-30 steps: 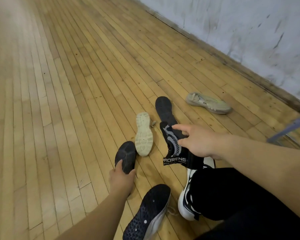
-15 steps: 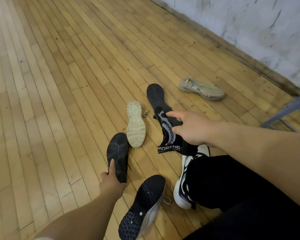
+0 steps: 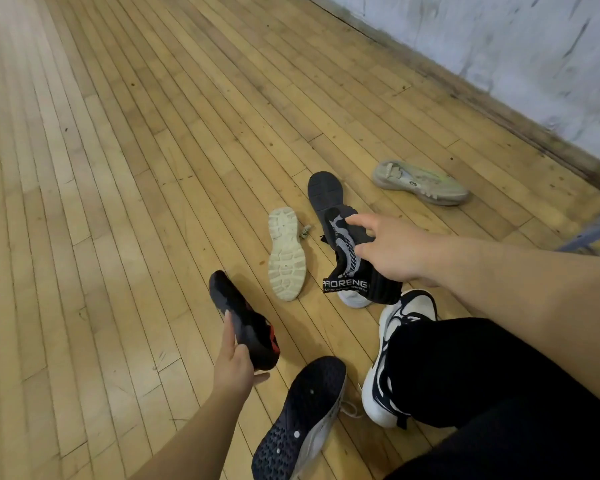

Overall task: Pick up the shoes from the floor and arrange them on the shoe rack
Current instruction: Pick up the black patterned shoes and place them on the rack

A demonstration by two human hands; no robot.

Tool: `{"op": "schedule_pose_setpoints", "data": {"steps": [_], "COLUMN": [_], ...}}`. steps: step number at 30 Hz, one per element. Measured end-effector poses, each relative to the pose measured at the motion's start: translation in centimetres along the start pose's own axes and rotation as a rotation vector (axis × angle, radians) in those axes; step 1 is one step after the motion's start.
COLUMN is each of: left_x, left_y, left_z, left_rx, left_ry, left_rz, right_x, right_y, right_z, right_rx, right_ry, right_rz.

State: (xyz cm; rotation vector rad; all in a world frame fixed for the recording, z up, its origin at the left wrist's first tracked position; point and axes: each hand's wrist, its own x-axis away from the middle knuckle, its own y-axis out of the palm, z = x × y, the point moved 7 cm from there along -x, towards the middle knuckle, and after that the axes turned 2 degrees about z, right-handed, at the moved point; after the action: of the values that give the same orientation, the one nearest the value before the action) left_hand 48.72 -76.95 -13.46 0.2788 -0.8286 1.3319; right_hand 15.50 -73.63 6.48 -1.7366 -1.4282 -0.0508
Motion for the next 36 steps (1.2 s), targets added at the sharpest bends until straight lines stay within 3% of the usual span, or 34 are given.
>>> {"op": "schedule_pose_setpoints", "data": {"steps": [7, 11, 13, 20, 26, 32, 36], "left_x": [-0.6, -0.4, -0.5, -2.2, -6.3, -12.7, -12.0], "left_y": [0.1, 0.1, 1.5, 12.8, 24.1, 30.4, 31.0], "left_z": [-1.8, 1.5, 4.2, 12.8, 16.1, 14.8, 16.6], "left_rx": [-0.174, -0.348, -0.407, -0.493, -0.953, -1.457, -1.408], "left_ry": [-0.121, 0.105, 0.201, 0.412, 0.522, 0.488, 0.490], "left_rz": [-0.062, 0.137, 0.154, -0.064, -0.228, -0.293, -0.231], "right_x": [-0.2, 0.0, -0.1, -1.4, -3.8, -7.6, -9.1], "right_y": [-0.5, -1.3, -2.1, -6.9, -9.6, -12.4, -13.1], "right_z": [1.0, 1.3, 1.5, 4.6, 8.8, 10.4, 11.3], "right_rx": [-0.006, -0.007, -0.011, -0.095, -0.130, -0.142, -0.130], "right_ry": [0.019, 0.027, 0.033, 0.113, 0.184, 0.184, 0.214], "right_rz": [0.036, 0.046, 0.064, 0.202, 0.216, 0.214, 0.207]}}
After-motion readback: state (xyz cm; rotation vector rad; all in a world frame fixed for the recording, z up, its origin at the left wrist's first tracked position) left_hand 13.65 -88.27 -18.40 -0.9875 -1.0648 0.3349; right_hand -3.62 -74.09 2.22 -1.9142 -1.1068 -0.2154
